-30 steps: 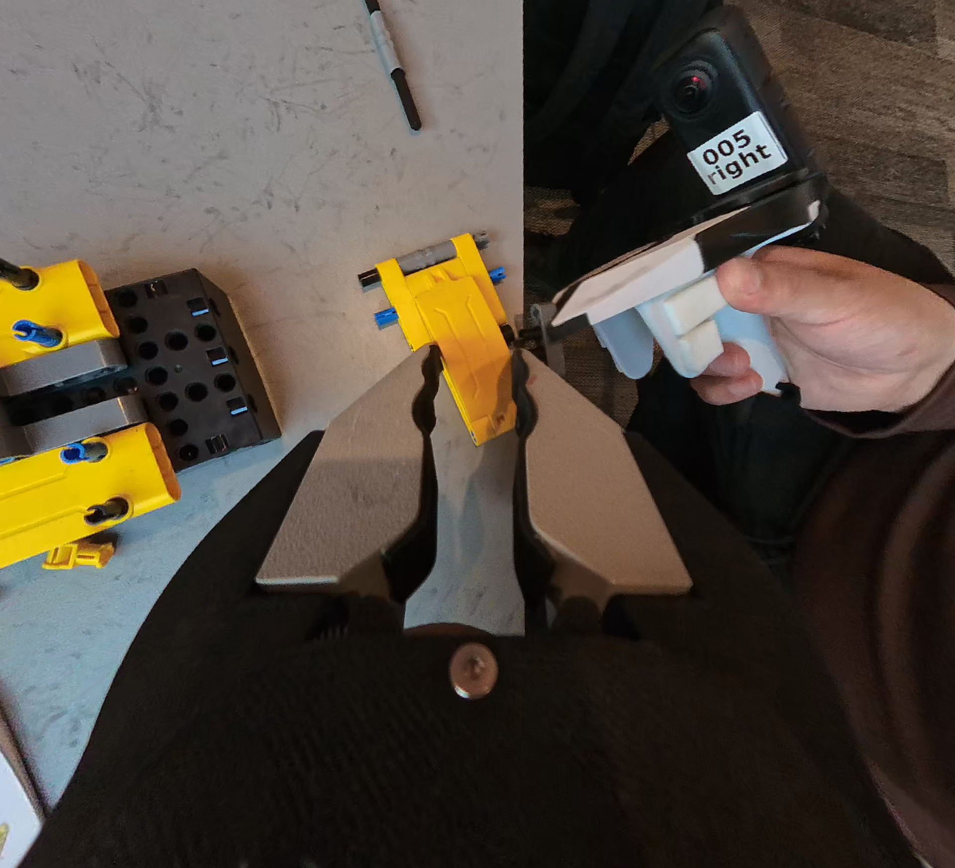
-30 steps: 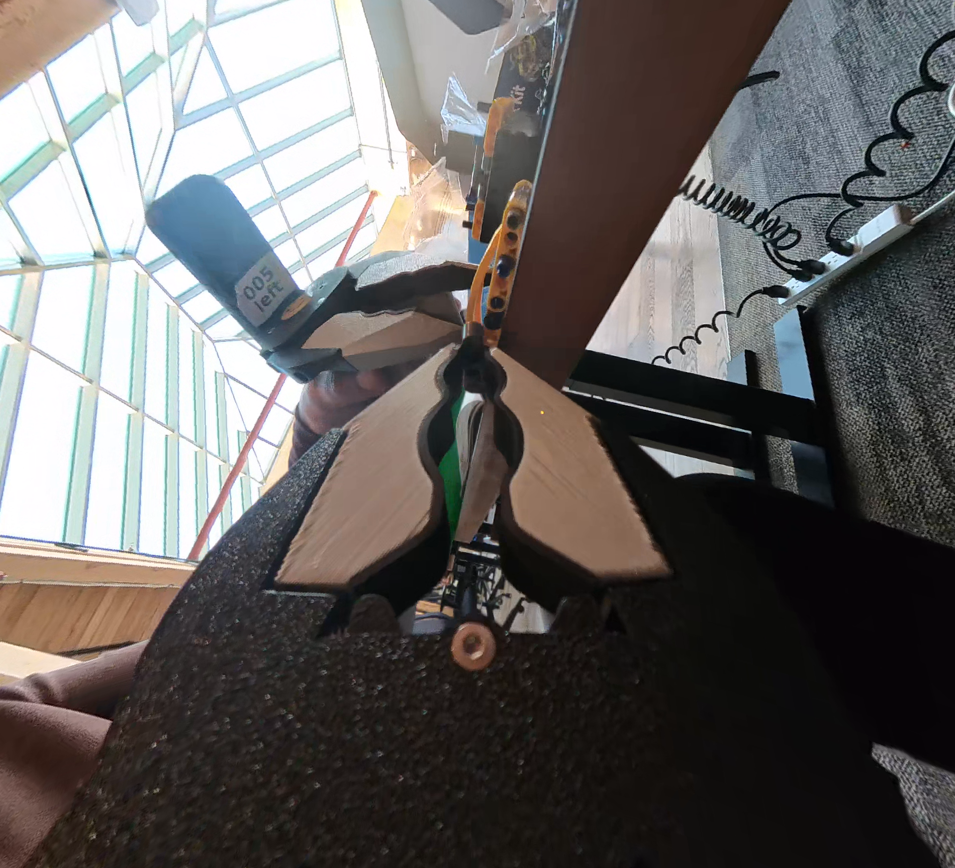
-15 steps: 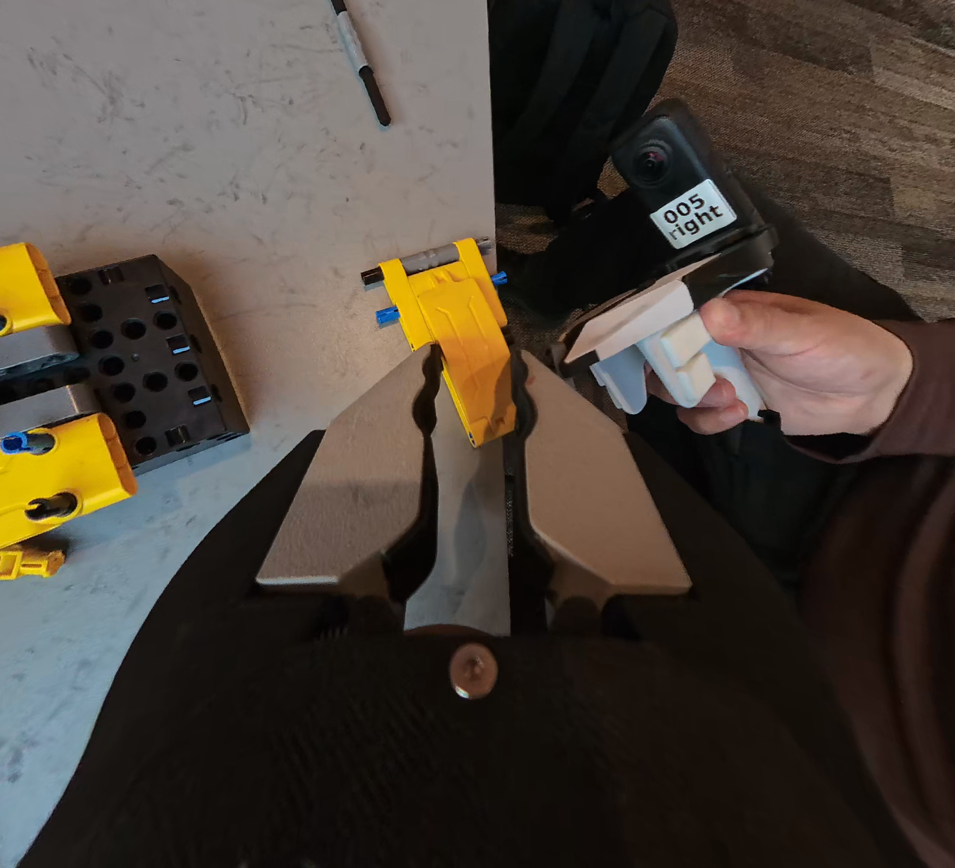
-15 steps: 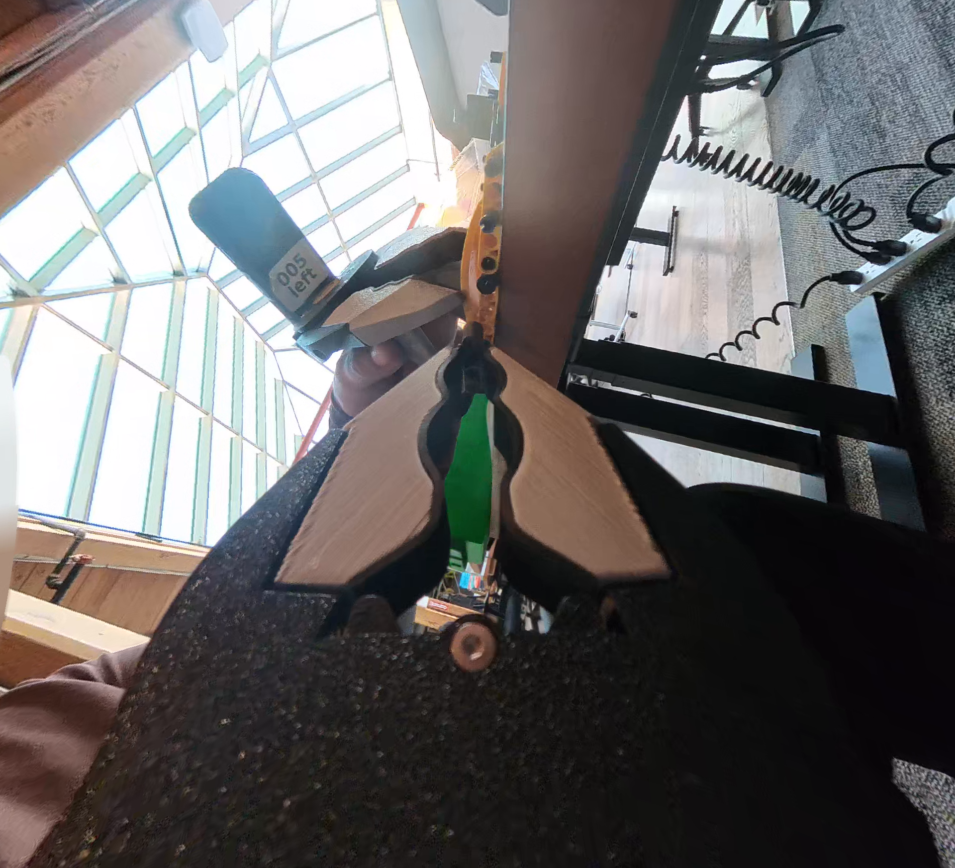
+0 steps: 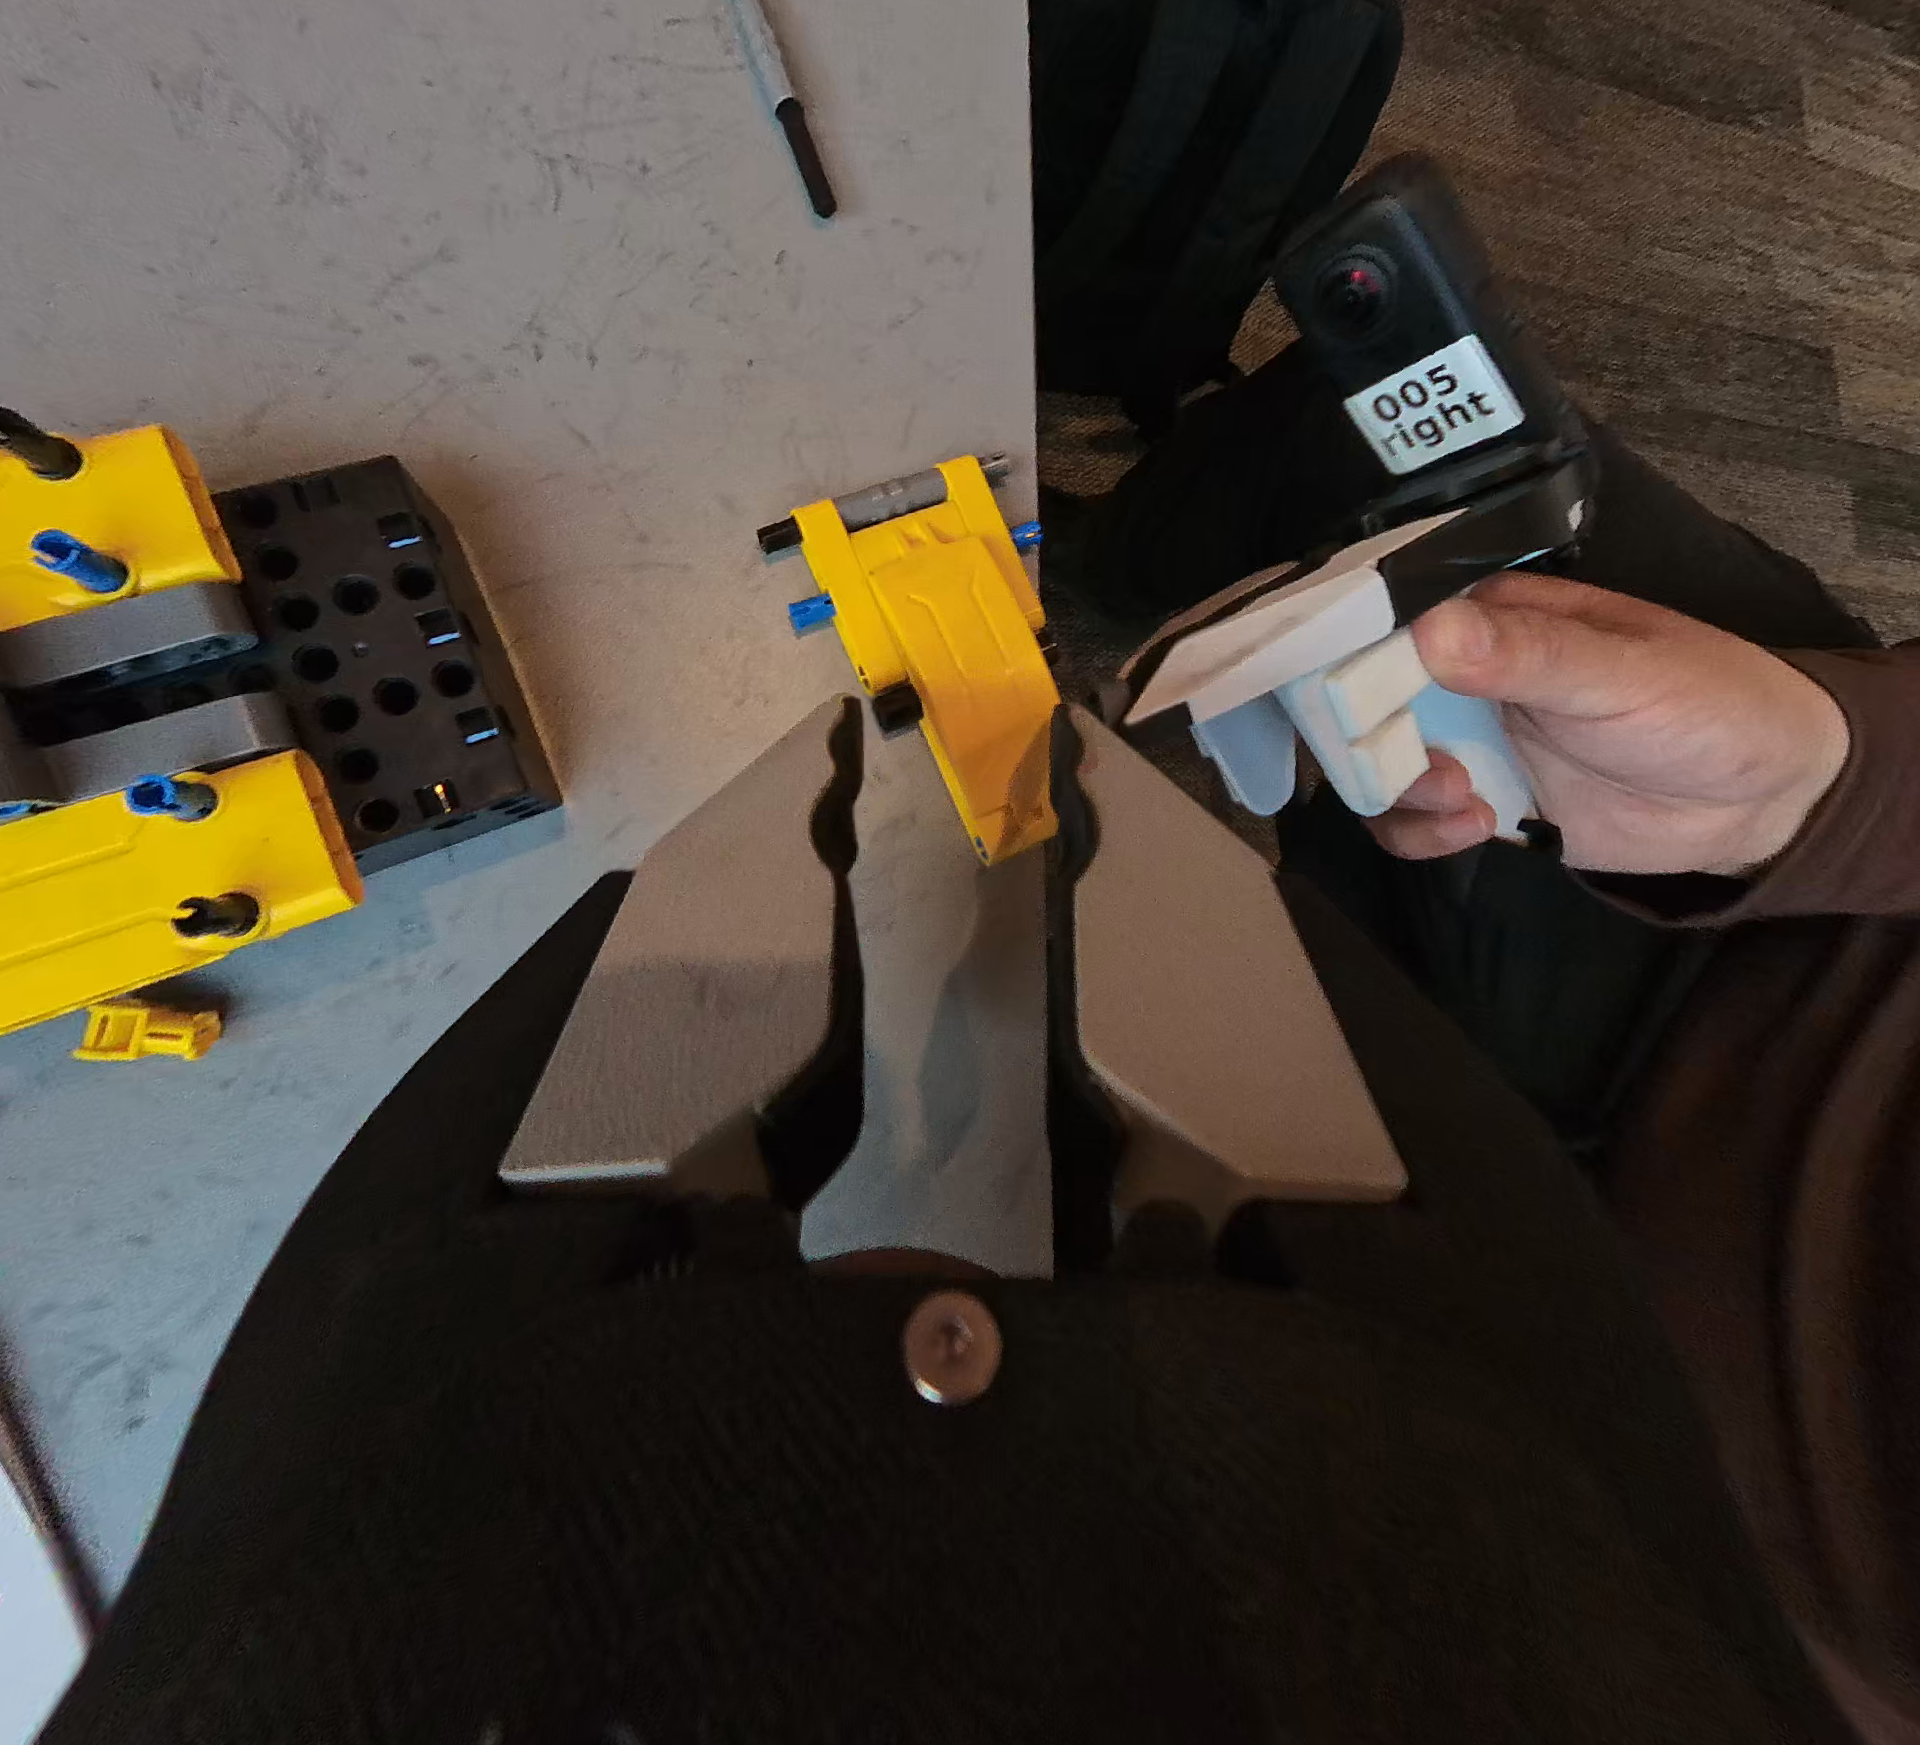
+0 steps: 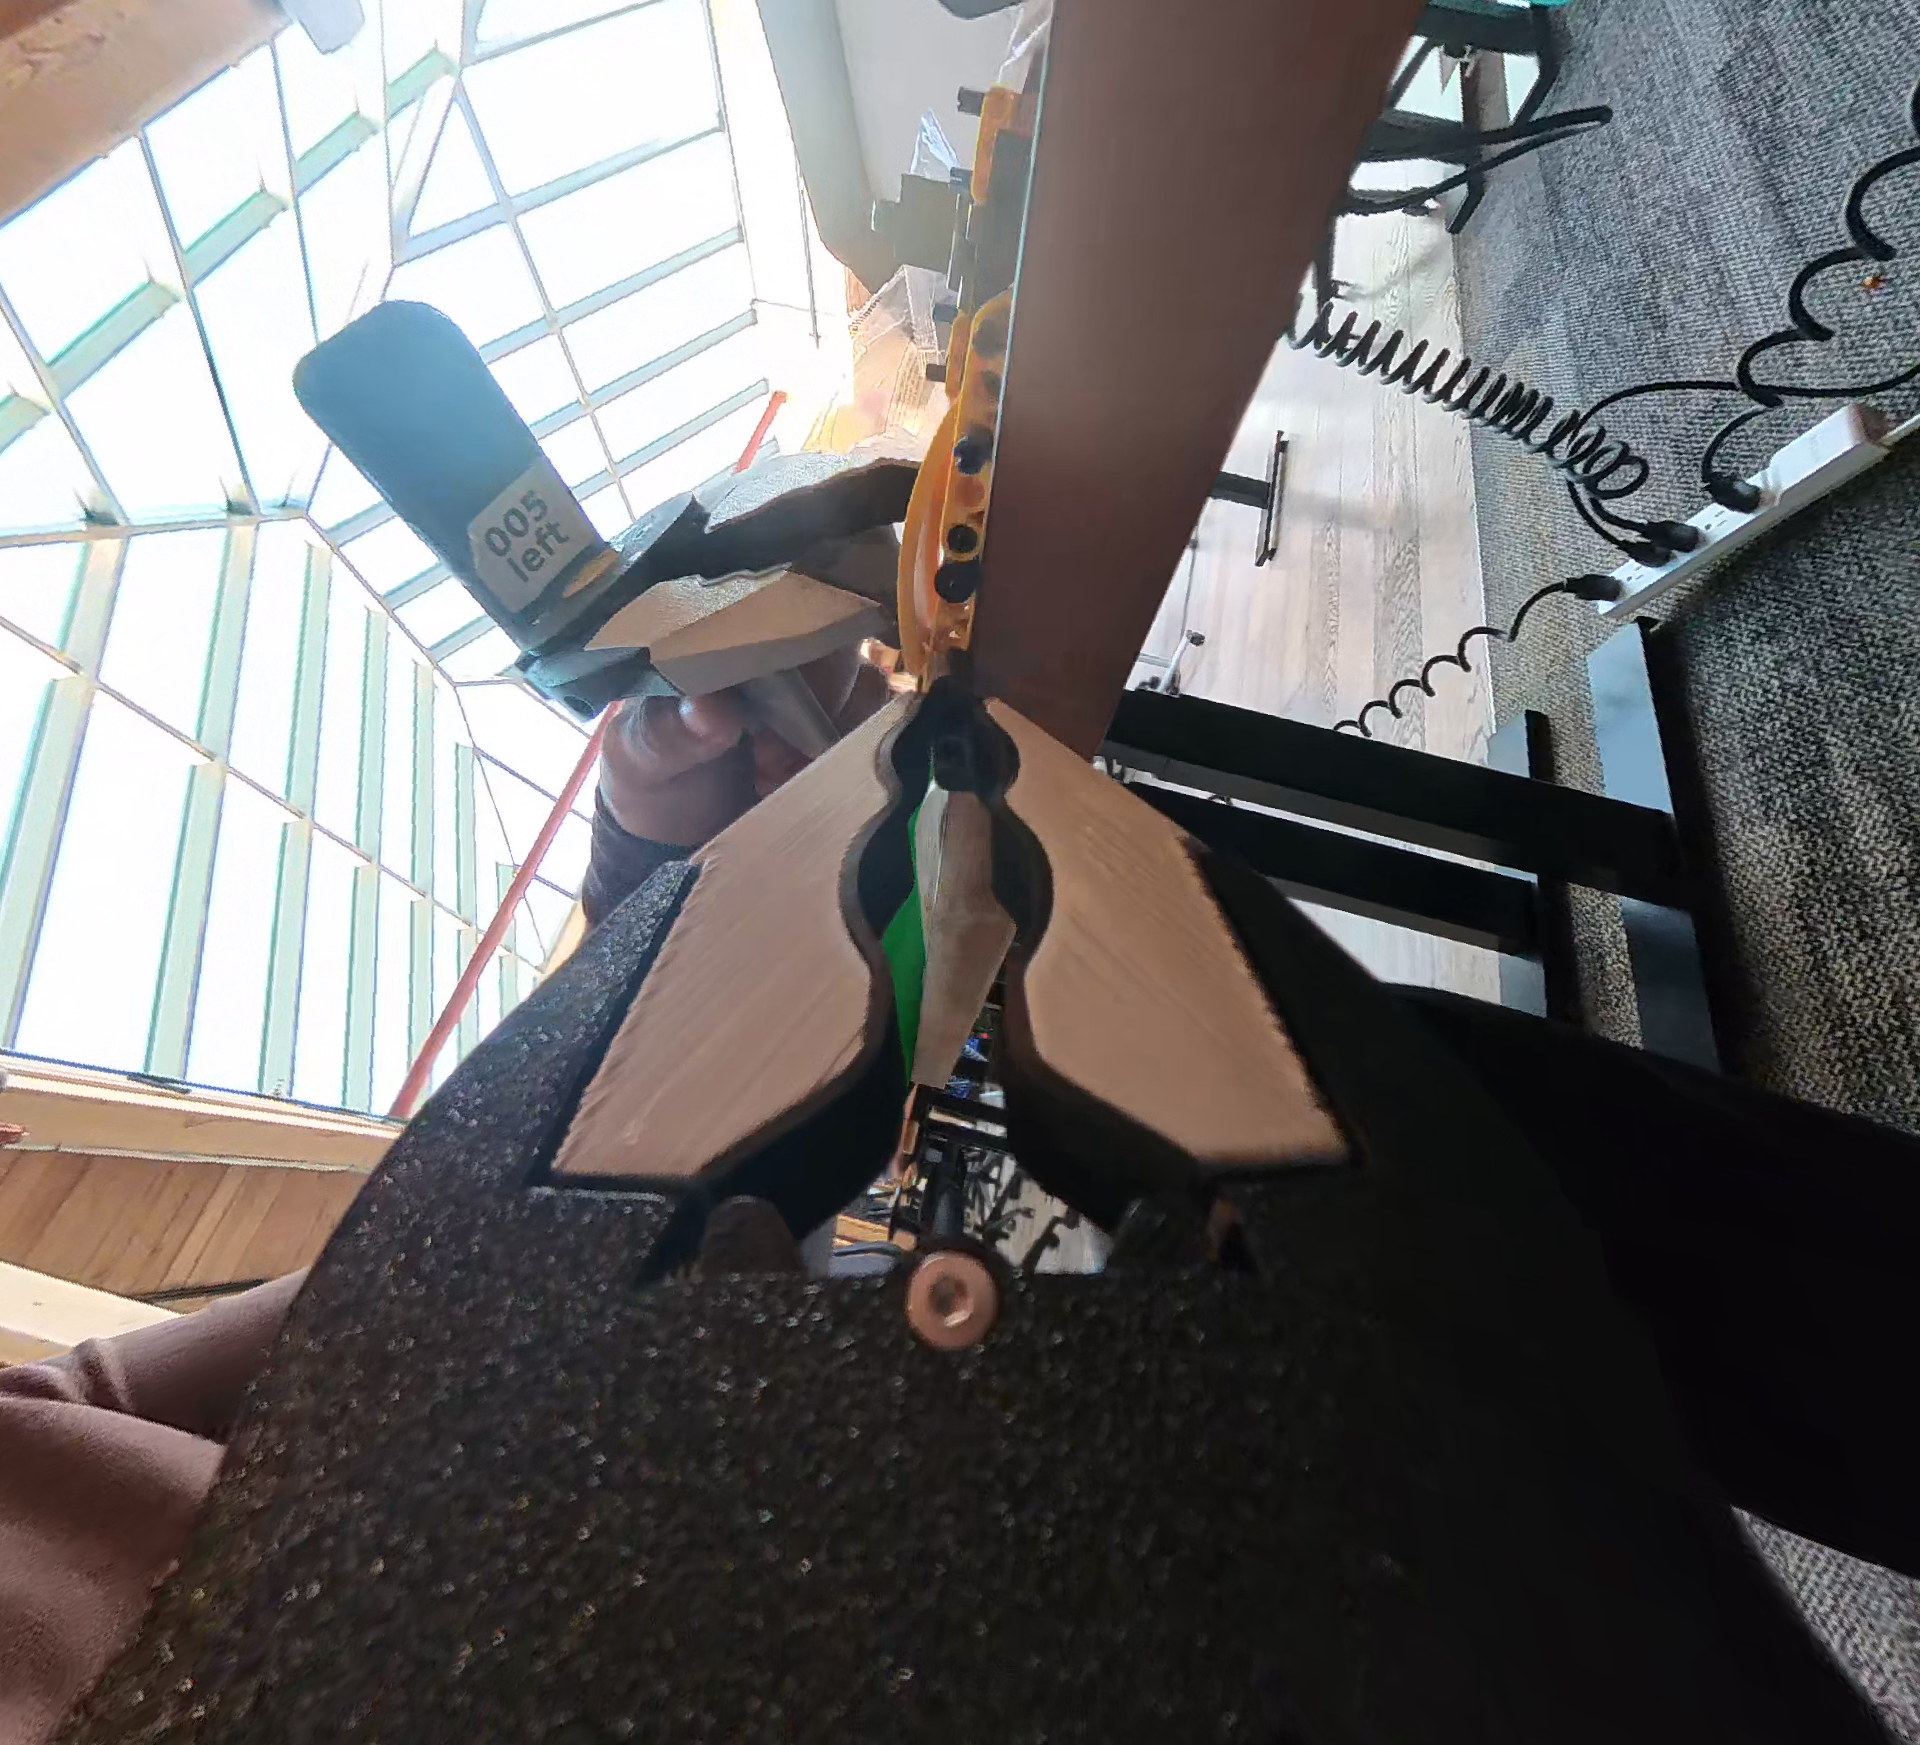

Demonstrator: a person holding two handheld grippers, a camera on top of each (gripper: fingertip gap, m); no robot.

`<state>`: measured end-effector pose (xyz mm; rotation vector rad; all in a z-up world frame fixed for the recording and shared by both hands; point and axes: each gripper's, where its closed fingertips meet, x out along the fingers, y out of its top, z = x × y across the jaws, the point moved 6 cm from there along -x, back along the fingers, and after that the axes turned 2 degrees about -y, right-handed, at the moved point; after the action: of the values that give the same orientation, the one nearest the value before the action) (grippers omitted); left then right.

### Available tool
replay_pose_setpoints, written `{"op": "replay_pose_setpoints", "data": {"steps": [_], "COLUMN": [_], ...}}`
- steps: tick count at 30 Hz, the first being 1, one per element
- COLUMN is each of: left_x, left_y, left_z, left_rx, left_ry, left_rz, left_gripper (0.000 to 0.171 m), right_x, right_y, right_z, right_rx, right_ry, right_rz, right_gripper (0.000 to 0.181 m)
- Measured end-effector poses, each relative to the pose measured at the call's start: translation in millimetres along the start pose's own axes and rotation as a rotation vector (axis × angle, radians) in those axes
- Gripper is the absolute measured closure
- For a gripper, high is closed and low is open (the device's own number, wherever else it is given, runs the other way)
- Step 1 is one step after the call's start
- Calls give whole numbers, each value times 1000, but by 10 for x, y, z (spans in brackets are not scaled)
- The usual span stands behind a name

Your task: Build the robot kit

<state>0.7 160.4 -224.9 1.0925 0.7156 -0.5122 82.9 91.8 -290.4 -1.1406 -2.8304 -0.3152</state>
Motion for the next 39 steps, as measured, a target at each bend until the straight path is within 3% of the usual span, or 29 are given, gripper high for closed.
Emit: {"op": "replay_pose_setpoints", "data": {"steps": [14, 32, 39], "left_x": [56, 50, 35], "left_y": [-20, -71, -60], "left_z": [8, 19, 50], "left_rx": [-2, -72, -25], "left_ry": [-71, -25, 16], "left_rz": [-55, 22, -18], "left_gripper": [138, 139, 133], "right_x": [6, 64, 65], "right_y": [44, 18, 21], "right_z": [-3, -68, -78], "right_rx": [42, -16, -18], "right_ry": [17, -106, -120], "right_rz": [12, 92, 106], "right_gripper": [175, 175, 175]}}
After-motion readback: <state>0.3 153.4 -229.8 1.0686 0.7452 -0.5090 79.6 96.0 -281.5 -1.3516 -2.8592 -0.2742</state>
